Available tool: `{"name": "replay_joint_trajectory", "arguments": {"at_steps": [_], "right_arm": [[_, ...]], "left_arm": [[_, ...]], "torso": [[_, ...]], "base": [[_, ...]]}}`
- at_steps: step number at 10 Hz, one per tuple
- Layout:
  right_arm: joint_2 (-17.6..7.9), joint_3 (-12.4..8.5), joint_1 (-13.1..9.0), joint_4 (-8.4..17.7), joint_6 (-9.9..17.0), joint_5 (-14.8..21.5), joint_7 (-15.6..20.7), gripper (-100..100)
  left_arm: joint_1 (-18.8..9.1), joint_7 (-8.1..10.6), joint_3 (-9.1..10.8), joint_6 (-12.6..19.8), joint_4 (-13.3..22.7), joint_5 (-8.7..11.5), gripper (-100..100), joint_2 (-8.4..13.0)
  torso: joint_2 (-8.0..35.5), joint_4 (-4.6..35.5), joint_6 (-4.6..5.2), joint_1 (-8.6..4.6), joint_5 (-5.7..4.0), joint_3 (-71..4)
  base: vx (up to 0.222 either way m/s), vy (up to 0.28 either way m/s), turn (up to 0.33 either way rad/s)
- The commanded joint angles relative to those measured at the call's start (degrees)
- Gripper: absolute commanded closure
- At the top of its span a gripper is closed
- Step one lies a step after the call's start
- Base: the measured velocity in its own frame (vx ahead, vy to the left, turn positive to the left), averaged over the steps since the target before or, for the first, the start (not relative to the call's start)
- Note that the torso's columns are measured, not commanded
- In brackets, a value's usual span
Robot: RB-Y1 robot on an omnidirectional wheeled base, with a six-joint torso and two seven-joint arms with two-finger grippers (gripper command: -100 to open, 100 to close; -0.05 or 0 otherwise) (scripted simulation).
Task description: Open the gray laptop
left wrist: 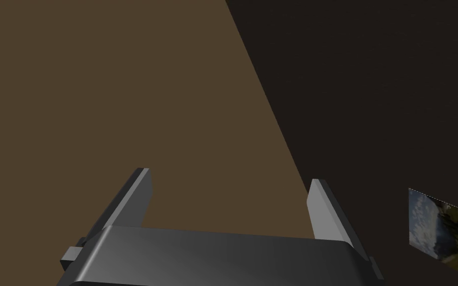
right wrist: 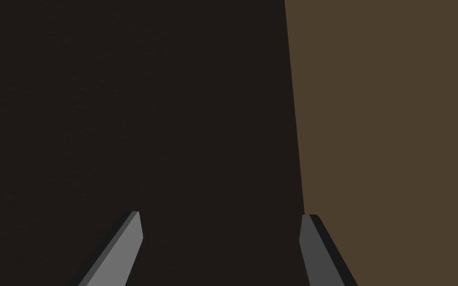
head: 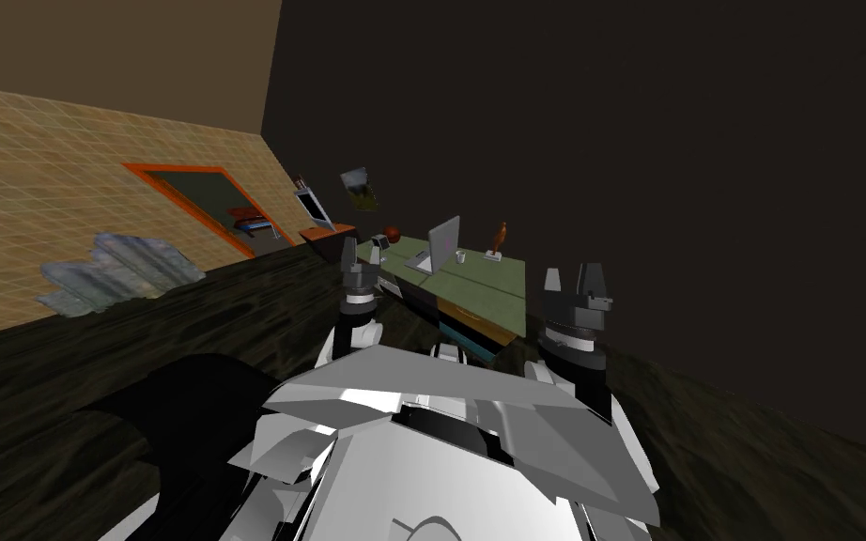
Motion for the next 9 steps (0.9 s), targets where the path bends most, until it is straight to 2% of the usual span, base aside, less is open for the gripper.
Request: {"name": "replay_joint_trajectory", "arguments": {"at_steps": [1, 2, 3, 6, 7, 8, 9], "right_arm": [[0.0, 0.0, 0.0, 0.0, 0.0, 0.0, 0.0, 0], [0.0, 0.0, 0.0, 0.0, 0.0, 0.0, 0.0, 0], [0.0, 0.0, 0.0, 0.0, 0.0, 0.0, 0.0, 0], [0.0, 0.0, 0.0, 0.0, 0.0, 0.0, 0.0, 0], [0.0, 0.0, 0.0, 0.0, 0.0, 0.0, 0.0, 0], [0.0, 0.0, 0.01, 0.0, 0.0, 0.0, 0.0, 0], [0.0, 0.0, 0.0, 0.0, 0.0, 0.0, 0.0, 0]], "left_arm": [[-0.33, 1.51, 0.83, 4.24, -0.09, 0.29, -100, 3.32], [-0.48, 2.11, 1.12, 5.87, -0.18, 0.37, -100, 4.63], [-0.48, 2.11, 1.12, 6.32, -0.18, 0.37, -100, 4.63], [-0.94, 4.15, 2.1, 11.93, -0.59, 0.64, -100, 8.71], [-0.94, 4.15, 2.1, 12.61, -0.59, 0.64, -100, 8.71], [-1.1, 4.89, 2.46, 14.89, -0.76, 0.74, -100, 10.12], [-1.1, 4.89, 2.46, 14.89, -0.76, 0.74, -100, 10.12]], "torso": [[0.01, 0.0, -0.01, 0.01, 0.0, 0.0], [0.01, 0.01, -0.01, 0.03, 0.01, 0.0], [0.01, 0.01, -0.01, 0.02, 0.01, 0.0], [0.0, 0.01, 0.0, 0.01, 0.0, 0.0], [-0.01, 0.0, 0.0, 0.02, 0.0, -0.02], [0.02, 0.01, -0.04, 0.02, 0.01, 0.01], [0.03, 0.01, 0.0, 0.02, 0.0, 0.02]], "base": [[0.022, 0.013, -0.106], [0.023, 0.013, -0.126], [0.015, 0.011, -0.064], [0.021, 0.01, -0.152], [0.016, 0.013, -0.066], [0.015, 0.012, -0.091], [0.013, 0.01, -0.078]]}}
